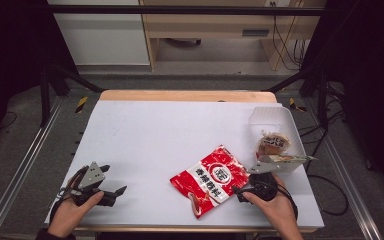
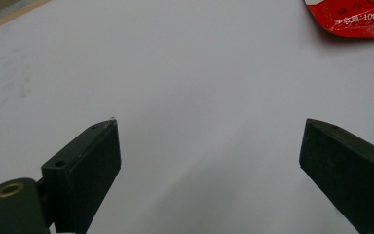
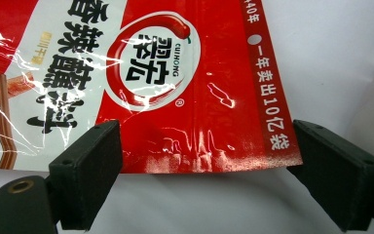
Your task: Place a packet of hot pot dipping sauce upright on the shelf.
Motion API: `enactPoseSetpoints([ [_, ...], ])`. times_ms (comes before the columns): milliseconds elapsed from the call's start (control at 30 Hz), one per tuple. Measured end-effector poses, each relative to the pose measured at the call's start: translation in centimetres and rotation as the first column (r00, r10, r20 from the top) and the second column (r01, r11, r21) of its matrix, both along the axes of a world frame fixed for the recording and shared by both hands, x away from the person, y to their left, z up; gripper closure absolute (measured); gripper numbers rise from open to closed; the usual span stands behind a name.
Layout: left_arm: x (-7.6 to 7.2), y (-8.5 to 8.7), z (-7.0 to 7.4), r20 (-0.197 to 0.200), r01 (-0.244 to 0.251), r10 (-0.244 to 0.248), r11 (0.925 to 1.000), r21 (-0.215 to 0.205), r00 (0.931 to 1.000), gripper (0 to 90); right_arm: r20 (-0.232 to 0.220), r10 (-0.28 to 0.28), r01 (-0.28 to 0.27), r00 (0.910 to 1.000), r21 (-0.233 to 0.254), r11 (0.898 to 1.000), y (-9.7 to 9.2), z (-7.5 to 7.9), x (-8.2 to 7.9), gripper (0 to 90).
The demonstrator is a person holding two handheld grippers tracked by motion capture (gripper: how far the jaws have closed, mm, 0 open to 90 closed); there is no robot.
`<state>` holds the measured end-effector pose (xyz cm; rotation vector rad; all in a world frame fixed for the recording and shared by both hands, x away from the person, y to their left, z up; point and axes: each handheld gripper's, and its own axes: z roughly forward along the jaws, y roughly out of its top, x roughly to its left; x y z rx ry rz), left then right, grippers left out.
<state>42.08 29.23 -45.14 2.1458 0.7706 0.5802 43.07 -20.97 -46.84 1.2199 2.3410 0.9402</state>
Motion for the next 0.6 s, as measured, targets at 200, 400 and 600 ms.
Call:
enactPoseSetpoints([
  [200, 0.1, -0.1, 0.0, 0.000, 0.003, -0.003, 1.0000, 0.003, 1.0000, 7.8, 0.015, 0.030, -0.030, 0.9994, 0.021, 0.999, 0.7, 0.9, -0.6, 26.9],
  [400, 0.0, -0.2, 0.0, 0.000, 0.009, -0.009, 1.0000, 0.000, 1.0000, 7.8, 0.010, 0.072, -0.072, 0.9973, 0.011, 0.997, 1.2, 1.2, -0.5, 50.3],
  [600, 0.1, -0.2, 0.0, -0.003, 0.012, -0.012, 0.9999, 0.000, 0.9999, 7.8, 0.036, 0.080, -0.079, 0.9961, -0.028, 0.996, 1.6, 1.8, 0.0, 82.6],
])
